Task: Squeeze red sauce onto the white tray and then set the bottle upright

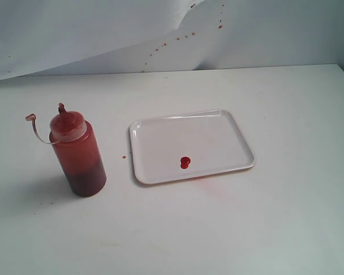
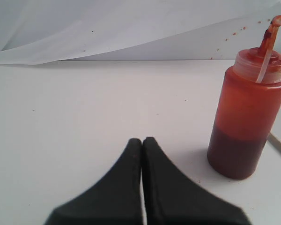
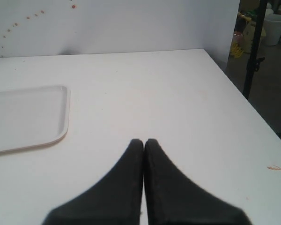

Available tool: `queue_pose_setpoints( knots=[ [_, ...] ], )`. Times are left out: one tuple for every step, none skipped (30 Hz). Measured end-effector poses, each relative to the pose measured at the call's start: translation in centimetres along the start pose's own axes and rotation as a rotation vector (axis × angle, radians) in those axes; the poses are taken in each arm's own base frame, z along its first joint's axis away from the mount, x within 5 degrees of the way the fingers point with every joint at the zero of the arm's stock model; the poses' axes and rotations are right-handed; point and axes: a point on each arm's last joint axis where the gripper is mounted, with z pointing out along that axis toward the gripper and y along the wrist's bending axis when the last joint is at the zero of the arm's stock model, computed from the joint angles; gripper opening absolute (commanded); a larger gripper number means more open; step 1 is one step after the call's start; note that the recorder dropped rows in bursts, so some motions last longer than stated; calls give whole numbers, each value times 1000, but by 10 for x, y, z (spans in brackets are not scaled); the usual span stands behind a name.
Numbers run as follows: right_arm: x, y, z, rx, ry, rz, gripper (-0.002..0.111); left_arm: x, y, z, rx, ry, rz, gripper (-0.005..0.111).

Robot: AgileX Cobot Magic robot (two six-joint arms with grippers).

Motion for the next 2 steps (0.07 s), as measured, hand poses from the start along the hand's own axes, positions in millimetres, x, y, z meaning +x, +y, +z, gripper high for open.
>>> queue_pose_setpoints(
  knots=[
    [0,0,0,0,0,0,0,0,0,0,0,0,0,1],
    [0,0,0,0,0,0,0,0,0,0,0,0,0,1]
  ],
)
